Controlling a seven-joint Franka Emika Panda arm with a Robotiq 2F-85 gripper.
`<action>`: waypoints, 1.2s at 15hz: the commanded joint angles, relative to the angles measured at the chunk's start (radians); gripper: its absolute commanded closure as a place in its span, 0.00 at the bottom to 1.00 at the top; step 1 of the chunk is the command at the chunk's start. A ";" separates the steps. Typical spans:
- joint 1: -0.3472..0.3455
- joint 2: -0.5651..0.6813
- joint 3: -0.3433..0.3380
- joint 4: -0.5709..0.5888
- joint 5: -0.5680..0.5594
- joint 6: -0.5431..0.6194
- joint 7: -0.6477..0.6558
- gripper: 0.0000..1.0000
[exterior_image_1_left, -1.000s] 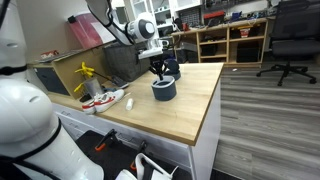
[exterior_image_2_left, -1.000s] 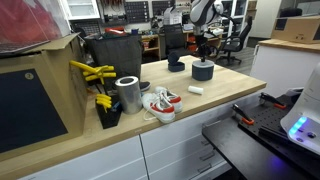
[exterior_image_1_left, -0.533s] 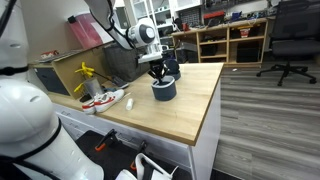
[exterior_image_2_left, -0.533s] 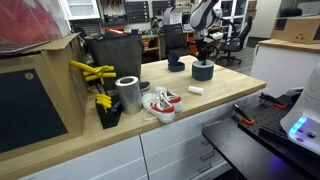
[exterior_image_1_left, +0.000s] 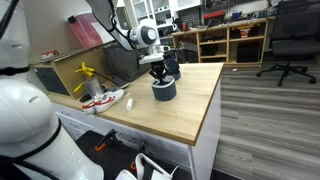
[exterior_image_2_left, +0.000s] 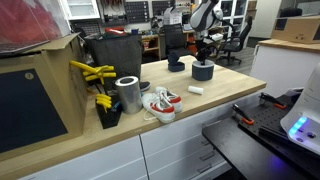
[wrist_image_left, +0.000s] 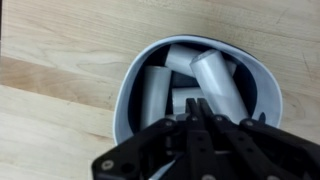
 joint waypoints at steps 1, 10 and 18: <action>-0.022 -0.015 0.015 -0.001 0.055 0.006 -0.044 0.78; -0.070 -0.018 0.037 0.016 0.165 -0.019 -0.198 0.34; -0.076 0.028 0.035 0.036 0.156 -0.045 -0.232 0.00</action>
